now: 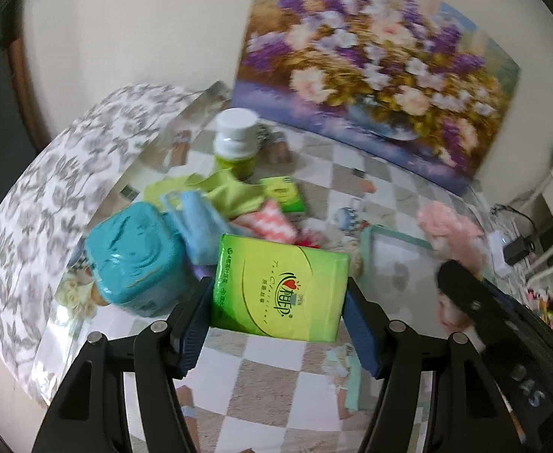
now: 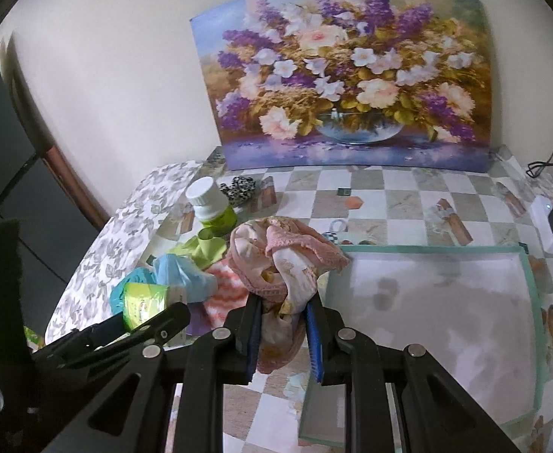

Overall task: Organize soft objects
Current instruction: 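Close the right tool on the pink cloth while the left tool grips the green pack, lift both, then carry both items over the white tray and open both tools to drop them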

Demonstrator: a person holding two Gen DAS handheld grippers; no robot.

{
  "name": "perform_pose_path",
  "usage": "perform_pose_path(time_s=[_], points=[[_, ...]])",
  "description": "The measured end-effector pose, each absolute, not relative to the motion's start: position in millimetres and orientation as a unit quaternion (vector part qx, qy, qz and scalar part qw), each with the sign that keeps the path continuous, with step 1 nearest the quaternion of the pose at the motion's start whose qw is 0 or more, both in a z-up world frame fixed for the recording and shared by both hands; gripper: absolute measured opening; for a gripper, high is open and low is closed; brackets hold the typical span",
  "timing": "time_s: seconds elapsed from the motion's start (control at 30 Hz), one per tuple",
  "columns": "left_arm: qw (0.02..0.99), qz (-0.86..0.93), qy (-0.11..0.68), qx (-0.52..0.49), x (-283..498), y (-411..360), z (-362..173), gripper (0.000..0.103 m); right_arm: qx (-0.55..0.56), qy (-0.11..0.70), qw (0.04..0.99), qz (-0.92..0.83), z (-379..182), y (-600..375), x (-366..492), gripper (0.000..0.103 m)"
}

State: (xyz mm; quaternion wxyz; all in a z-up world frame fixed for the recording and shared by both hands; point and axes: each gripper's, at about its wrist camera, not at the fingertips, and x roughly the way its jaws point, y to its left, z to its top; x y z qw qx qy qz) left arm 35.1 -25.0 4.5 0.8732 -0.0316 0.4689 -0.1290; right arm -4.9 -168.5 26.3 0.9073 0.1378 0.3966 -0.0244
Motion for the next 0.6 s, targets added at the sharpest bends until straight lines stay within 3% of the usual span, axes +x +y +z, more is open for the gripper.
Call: perform_pose_path(time_s=[0.6], points=[[0.85,-0.205,0.475,0.1,-11,-126,-20,0.067,0.218,0.443,0.826,-0.272,-8,-308,-55,0.023]])
